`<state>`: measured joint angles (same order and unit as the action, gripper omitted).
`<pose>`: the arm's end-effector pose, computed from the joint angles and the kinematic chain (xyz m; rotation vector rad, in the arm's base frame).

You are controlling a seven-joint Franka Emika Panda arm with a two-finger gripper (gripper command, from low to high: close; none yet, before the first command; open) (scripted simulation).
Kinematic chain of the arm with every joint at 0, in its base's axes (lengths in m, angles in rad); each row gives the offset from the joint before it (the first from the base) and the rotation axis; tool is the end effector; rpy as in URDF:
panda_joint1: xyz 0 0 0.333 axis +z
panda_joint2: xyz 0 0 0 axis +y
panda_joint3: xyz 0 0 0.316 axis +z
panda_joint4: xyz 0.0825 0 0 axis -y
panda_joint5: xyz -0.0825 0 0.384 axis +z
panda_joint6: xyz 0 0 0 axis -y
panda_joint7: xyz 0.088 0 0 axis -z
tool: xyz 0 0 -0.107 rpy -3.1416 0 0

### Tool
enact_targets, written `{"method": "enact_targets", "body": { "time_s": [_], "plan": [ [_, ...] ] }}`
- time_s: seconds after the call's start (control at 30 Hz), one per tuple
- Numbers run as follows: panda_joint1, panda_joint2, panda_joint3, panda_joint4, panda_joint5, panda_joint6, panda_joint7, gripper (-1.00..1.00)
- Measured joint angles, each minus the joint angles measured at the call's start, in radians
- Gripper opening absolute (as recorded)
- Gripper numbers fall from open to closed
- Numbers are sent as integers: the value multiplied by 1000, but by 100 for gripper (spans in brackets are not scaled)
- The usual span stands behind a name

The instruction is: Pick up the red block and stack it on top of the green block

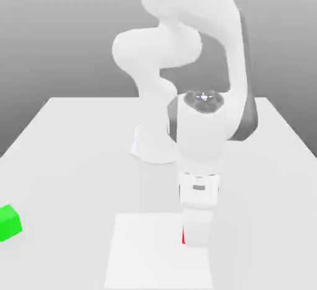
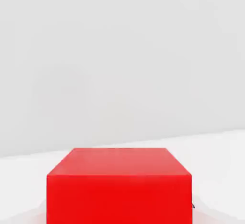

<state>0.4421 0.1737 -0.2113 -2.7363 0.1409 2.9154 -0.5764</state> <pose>0.3856 0.0769 0.1704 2.9596 1.0358 0.0169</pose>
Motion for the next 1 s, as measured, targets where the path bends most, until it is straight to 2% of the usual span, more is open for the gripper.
{"method": "enact_targets", "body": {
  "time_s": [0.33, 0.47, 0.7, 1.0],
  "plan": [
    [4, -148, -51, -26, -129, -131, 89, -100],
    [-124, -126, -118, 24, -140, -183, 15, -100],
    [-322, -74, -220, 129, -110, -263, -176, -100],
    [-549, -22, -354, 257, -7, -332, -474, -100]
  ]
}}
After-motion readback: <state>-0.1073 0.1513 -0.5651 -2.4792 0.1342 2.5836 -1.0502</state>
